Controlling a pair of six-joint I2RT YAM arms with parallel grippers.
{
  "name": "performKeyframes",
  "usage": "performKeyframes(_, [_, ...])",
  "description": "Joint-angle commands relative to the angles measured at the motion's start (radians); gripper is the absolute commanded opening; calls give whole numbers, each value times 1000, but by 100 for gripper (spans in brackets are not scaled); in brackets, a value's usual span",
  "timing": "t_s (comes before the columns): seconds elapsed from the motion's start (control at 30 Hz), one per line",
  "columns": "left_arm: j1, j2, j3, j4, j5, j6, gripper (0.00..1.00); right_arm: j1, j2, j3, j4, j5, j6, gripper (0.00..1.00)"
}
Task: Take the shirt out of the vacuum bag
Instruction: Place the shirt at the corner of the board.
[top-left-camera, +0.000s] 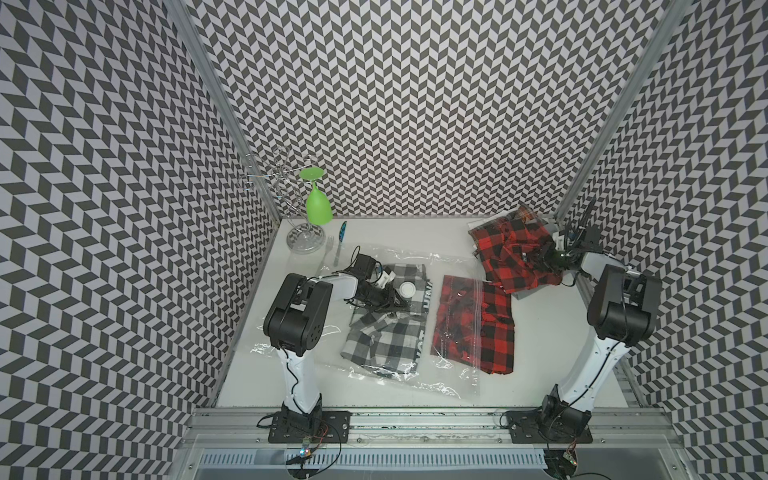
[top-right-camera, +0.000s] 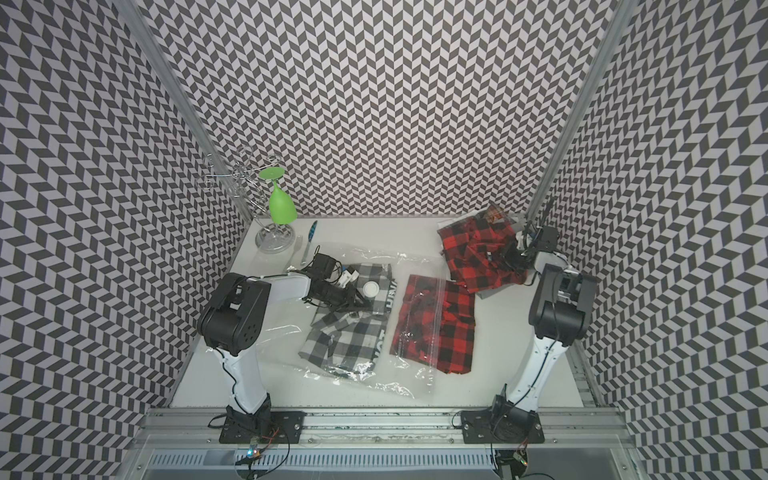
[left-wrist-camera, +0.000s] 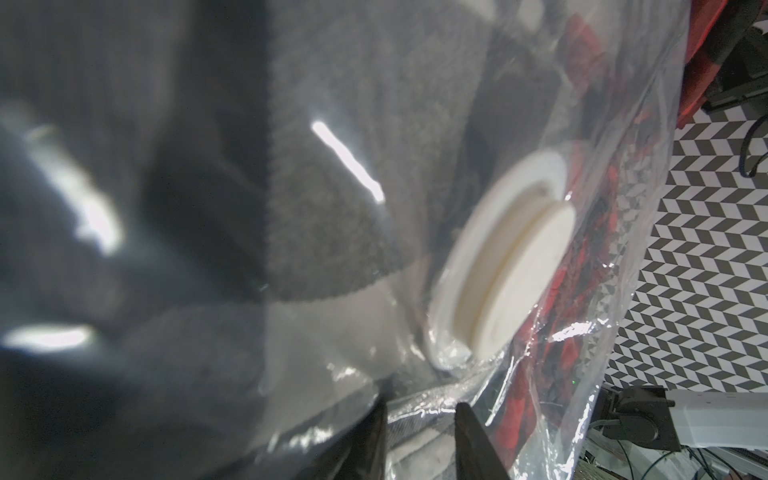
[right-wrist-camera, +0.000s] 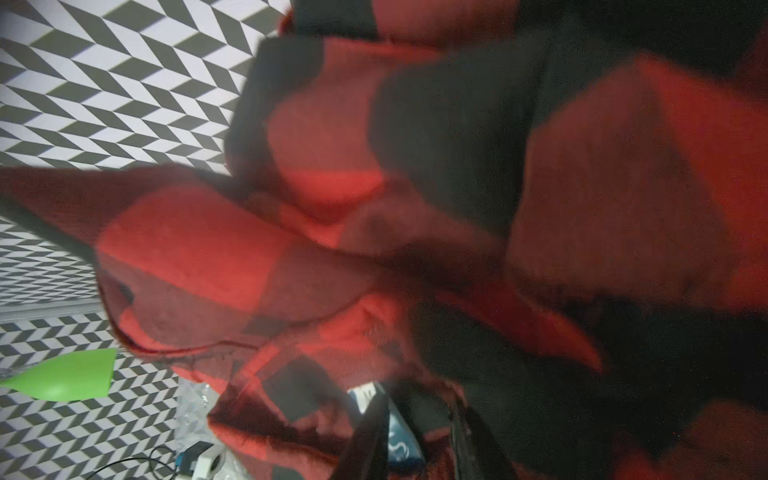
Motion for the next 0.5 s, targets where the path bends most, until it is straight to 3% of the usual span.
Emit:
performKeyframes(0.0, [-12,81,-52,-113,-199,-5,32,-3,-80,-66,-70,-24,-82,36])
performKeyframes(0.23, [-21,84,-43,-114,-198,-5,32,-80,-260,-97,-62,-60,-24,57])
performKeyframes(0.47, [-25,95,-31,-121,-192,8,32,-225,-236,-152,-45,41,89,62])
